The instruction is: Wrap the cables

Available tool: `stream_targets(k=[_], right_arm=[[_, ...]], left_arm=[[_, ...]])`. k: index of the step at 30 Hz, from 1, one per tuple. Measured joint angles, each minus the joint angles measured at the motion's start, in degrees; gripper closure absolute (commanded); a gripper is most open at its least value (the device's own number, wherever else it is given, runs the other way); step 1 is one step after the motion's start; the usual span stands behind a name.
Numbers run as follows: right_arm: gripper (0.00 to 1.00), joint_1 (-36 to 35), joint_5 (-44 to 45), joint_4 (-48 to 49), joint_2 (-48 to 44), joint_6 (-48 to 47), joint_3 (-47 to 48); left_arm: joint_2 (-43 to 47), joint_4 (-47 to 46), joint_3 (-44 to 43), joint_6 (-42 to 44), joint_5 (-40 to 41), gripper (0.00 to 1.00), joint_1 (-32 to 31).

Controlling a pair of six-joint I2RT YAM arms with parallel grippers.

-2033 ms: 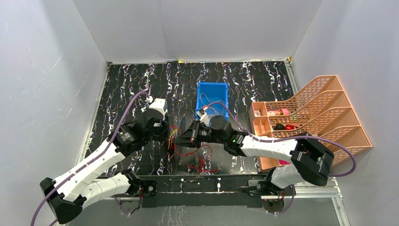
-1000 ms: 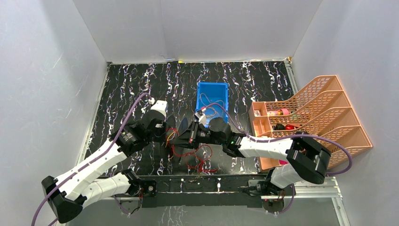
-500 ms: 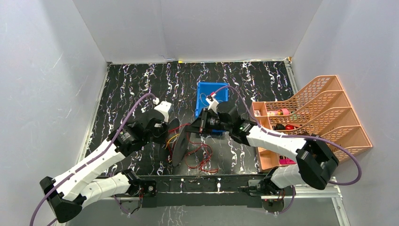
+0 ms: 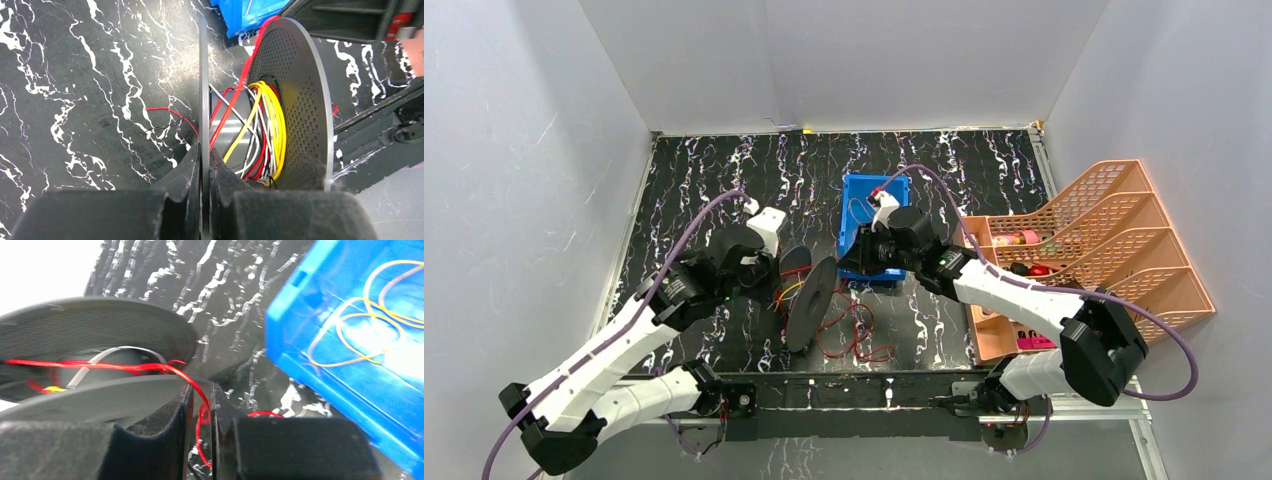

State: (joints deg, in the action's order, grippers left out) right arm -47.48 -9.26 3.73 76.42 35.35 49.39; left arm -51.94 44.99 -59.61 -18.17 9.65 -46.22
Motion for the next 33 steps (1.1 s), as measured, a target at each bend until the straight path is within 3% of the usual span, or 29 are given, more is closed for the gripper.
stream_targets(k=[16, 33], right_arm=[[0.43, 1.2, 1.3, 0.6, 1.4, -1.8, -8.2], [0.44, 0.5, -6.9, 12.1, 7.6, 2.0, -15.1]], left_arm=[[3.2, 3.7, -8.7, -3.7, 5.2, 1.00, 0.0], [3.4, 3.9, -11.0, -5.2, 8.7, 1.00, 0.0]])
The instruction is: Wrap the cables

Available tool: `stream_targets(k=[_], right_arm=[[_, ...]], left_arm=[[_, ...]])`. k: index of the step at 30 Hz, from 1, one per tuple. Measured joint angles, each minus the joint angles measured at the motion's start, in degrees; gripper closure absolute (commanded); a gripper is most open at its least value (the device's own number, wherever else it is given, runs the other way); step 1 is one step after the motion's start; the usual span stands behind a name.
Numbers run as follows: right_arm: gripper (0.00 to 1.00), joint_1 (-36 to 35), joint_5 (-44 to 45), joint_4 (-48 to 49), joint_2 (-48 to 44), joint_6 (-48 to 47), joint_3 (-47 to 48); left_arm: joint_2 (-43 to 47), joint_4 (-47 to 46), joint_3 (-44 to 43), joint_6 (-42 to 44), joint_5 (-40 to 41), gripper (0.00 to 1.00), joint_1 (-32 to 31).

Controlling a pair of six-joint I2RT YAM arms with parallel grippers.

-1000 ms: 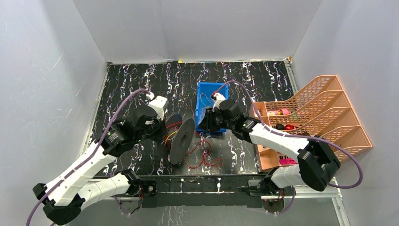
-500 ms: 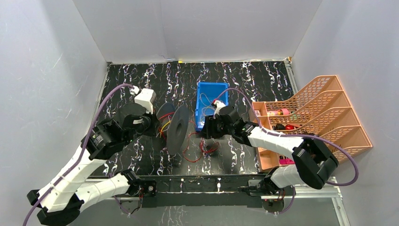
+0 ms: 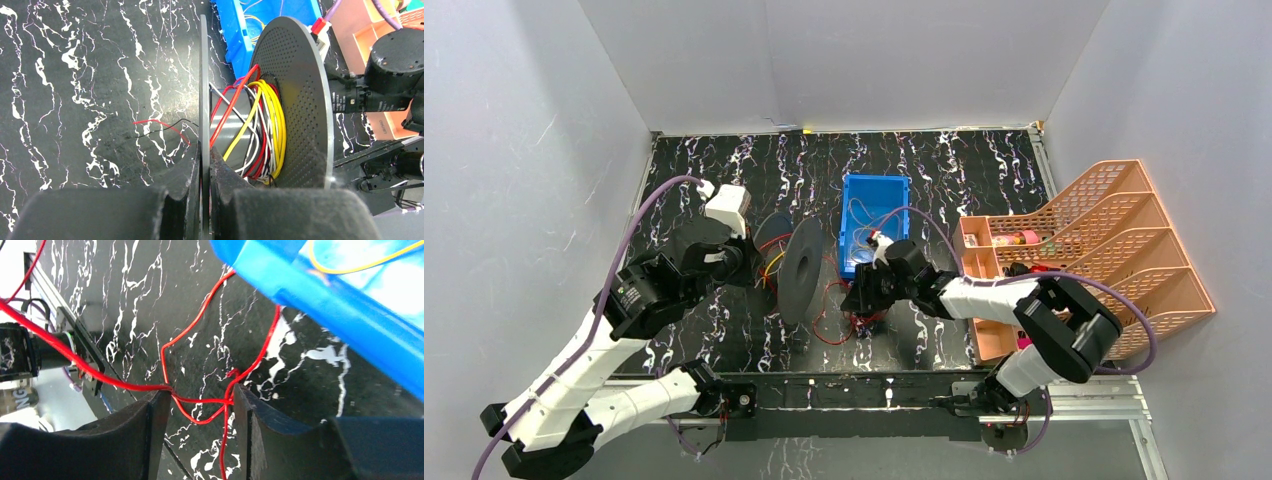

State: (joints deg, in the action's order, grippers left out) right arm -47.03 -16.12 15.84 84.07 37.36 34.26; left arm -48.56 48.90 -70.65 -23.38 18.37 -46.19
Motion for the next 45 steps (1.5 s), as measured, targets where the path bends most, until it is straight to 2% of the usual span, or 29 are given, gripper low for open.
stream_targets(k=[6, 12, 18, 24, 38, 45], right_arm=[[0.49, -2.7, -1.0, 5.2, 1.9, 2.6, -1.2], [0.59, -4.9, -0.9, 9.3, 4.3, 5.0, -2.3], [0.51, -7.4, 0.2, 11.5, 5.4, 6.0, -2.3], [0.49, -8.9, 3.2, 11.8, 5.0, 5.7, -2.4], [0.44, -9.4, 14.6, 13.7, -9.3, 2.4, -7.6], [0.46, -9.7, 17.8, 20.4, -9.6, -1.0, -11.2]], left_arm=[[-0.1, -0.1, 0.0, -0.6, 0.7, 1.00, 0.0], [-0.1, -0.4, 0.0, -1.2, 1.0, 1.00, 0.0], [0.0, -0.9, 0.0, -2.0, 1.6, 1.00, 0.0], [0.5, -0.9, 0.0, -2.2, 1.8, 1.00, 0.0], [0.8, -0.9, 0.0, -2.2, 2.1, 1.00, 0.0], [0.9, -0.9, 0.0, -2.2, 2.2, 1.00, 0.0]])
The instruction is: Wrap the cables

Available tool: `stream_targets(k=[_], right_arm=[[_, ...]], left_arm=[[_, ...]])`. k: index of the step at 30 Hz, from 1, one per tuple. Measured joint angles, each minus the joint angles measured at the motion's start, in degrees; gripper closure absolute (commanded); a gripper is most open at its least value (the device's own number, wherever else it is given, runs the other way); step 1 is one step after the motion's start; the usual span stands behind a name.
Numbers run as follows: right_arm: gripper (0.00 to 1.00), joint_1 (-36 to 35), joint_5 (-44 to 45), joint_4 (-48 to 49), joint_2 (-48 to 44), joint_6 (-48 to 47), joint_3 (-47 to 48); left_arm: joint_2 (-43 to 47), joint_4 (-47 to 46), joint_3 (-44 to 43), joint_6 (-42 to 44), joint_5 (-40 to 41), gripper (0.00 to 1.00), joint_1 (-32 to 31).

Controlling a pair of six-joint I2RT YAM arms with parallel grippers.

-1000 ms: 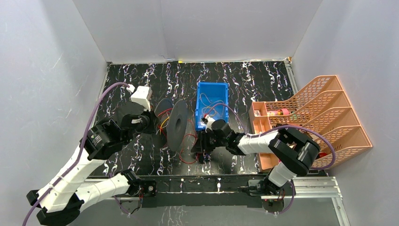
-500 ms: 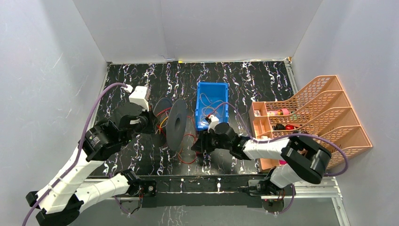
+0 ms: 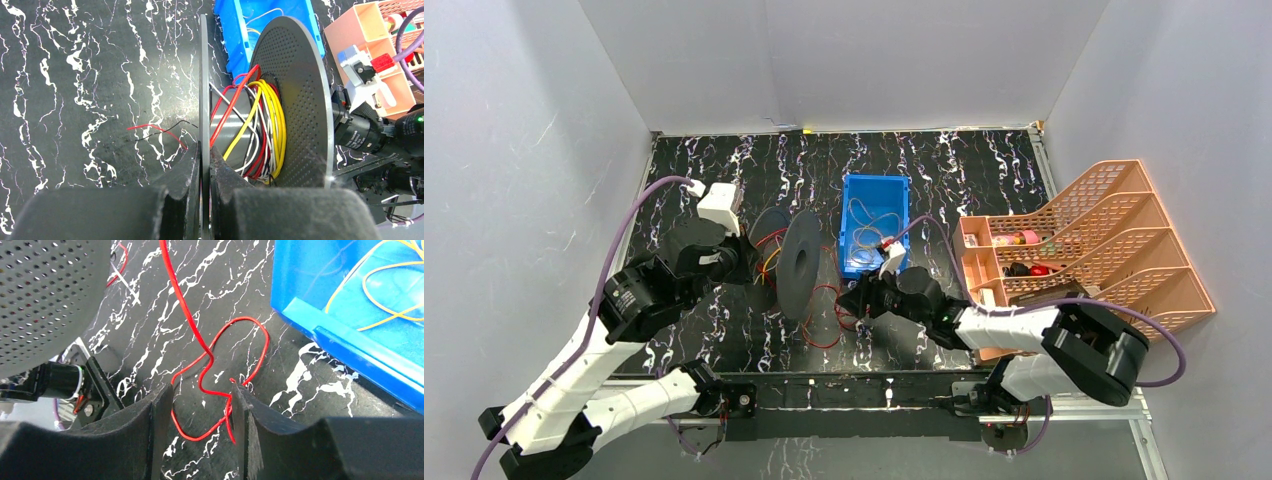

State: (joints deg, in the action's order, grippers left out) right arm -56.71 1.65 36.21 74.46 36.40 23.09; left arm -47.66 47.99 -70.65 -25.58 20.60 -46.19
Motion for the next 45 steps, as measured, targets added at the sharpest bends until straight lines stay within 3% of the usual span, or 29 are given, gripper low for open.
stream_targets(k=[14, 29, 35, 45], right_arm=[[0.49, -3.9, 3.0, 18.4, 12.3, -5.4, -1.5], [0.71, -6.1, 3.0, 25.2, 19.5, -5.1, -1.3], [1.00, -7.0, 2.8, 27.9, 21.4, -5.1, -1.3], [1.00, -11.5, 2.4, 27.6, 20.2, -4.9, -1.3]], left_arm=[[0.1, -0.2, 0.0, 0.0, 0.0, 1.00, 0.0], [0.1, -1.3, 0.7, -0.1, 0.3, 1.00, 0.0], [0.2, -1.4, 0.7, -0.2, 0.4, 1.00, 0.0], [0.2, -2.2, 1.1, -0.7, 2.8, 1.00, 0.0]])
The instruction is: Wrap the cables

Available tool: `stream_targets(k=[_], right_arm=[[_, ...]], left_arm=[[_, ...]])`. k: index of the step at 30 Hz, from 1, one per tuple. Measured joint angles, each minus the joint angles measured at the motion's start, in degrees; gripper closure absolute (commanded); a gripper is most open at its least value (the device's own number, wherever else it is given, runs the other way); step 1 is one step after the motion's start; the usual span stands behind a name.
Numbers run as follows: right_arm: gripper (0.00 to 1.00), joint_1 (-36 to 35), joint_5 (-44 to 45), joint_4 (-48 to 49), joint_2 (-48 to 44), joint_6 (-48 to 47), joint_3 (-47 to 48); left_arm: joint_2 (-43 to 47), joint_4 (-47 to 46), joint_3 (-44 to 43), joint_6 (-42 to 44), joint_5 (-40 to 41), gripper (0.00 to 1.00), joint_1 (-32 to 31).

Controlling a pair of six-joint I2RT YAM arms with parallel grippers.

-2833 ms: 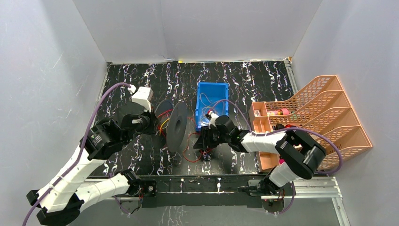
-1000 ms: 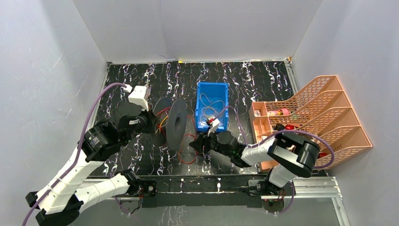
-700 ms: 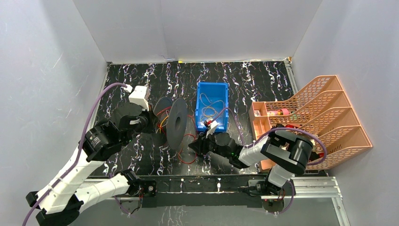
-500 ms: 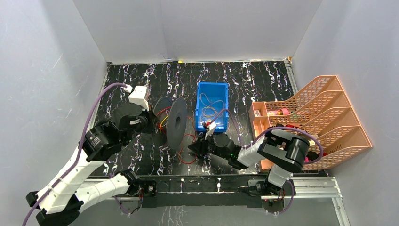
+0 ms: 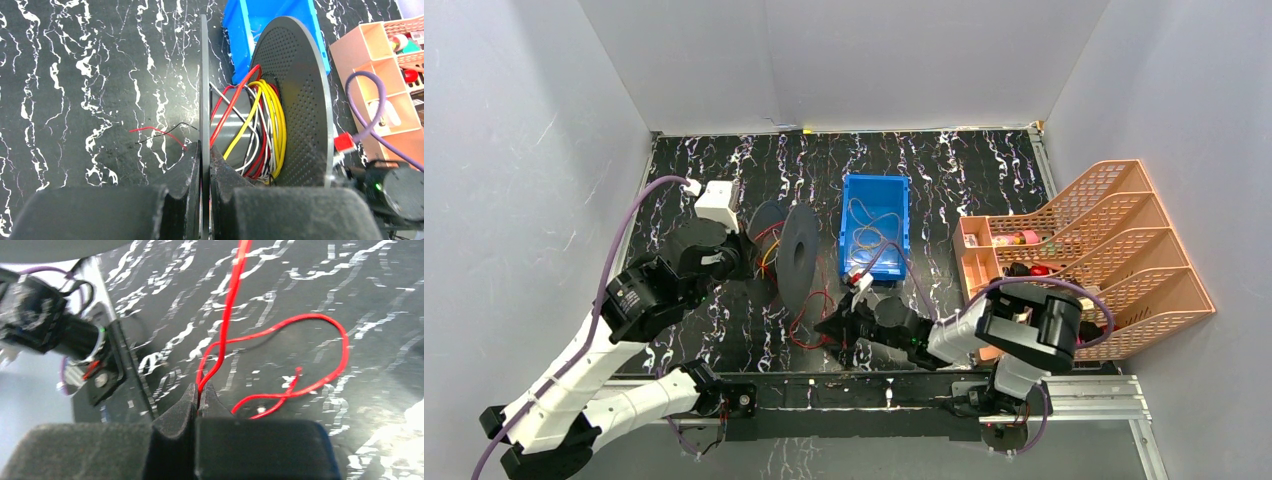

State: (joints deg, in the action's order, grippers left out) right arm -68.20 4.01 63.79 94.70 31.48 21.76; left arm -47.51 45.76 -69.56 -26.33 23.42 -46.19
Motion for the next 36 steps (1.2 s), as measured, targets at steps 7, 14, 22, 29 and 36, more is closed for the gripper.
stream_targets(k=[7, 14, 22, 29, 36], right_arm=[[1.00, -9.2, 0.6, -6.3, -6.3, 0.3, 2.5], [1.00, -15.9, 0.9, -15.0, -10.4, -0.3, 7.3], [1.00, -18.7, 1.9, -27.0, -16.1, -1.9, 14.9], [1.00, -18.7, 4.1, -41.0, -20.0, -3.7, 23.9], [1.00, -18.6, 8.7, -56.0, -20.9, -6.0, 31.5]], left_arm=[[-0.2, -1.4, 1.5, -0.9, 3.6, 1.00, 0.0], [-1.7, -3.4, 1.8, -0.9, 5.9, 1.00, 0.0], [-4.9, -4.8, 4.5, 2.0, 8.5, 1.00, 0.0], [-5.7, -5.2, 8.2, 3.4, 8.0, 1.00, 0.0], [-6.3, -5.8, 9.2, 5.4, 4.7, 1.00, 0.0]])
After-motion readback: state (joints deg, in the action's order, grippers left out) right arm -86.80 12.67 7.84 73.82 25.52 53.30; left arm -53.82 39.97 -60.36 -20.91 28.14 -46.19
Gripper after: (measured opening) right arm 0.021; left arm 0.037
